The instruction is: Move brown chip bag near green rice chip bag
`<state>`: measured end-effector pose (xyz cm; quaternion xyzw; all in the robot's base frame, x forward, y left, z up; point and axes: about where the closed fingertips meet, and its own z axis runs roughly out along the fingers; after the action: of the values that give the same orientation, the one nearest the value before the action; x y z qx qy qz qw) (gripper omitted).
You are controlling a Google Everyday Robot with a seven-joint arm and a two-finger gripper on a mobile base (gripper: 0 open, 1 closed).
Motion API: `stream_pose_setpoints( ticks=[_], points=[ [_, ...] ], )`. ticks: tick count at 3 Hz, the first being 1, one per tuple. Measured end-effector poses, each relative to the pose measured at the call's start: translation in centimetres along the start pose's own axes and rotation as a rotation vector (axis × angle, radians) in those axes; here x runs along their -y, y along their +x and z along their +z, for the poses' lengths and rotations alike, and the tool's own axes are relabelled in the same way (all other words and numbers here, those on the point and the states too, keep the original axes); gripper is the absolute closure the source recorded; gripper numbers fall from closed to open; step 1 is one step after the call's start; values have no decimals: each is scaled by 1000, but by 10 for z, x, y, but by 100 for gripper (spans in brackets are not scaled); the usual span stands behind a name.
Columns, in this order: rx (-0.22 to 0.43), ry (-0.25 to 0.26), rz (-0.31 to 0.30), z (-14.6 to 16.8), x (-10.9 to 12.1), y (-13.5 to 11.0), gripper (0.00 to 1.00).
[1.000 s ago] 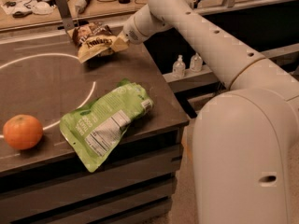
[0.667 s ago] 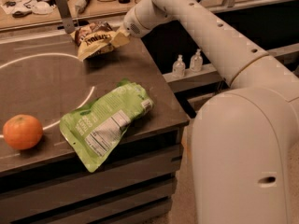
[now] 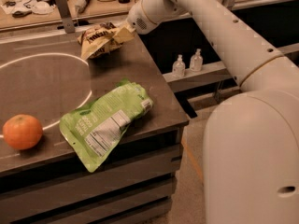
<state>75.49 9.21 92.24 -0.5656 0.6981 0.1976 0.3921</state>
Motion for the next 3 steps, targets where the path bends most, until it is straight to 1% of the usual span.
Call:
stream_pose_setpoints(
  ticks=[1,2,3],
  points=[
    [12,-7,17,-12,-21,-12,100],
    [8,4,43,-20,-51,-26,100],
    [-2,-15,53,-25,-89,-44,100]
  ],
)
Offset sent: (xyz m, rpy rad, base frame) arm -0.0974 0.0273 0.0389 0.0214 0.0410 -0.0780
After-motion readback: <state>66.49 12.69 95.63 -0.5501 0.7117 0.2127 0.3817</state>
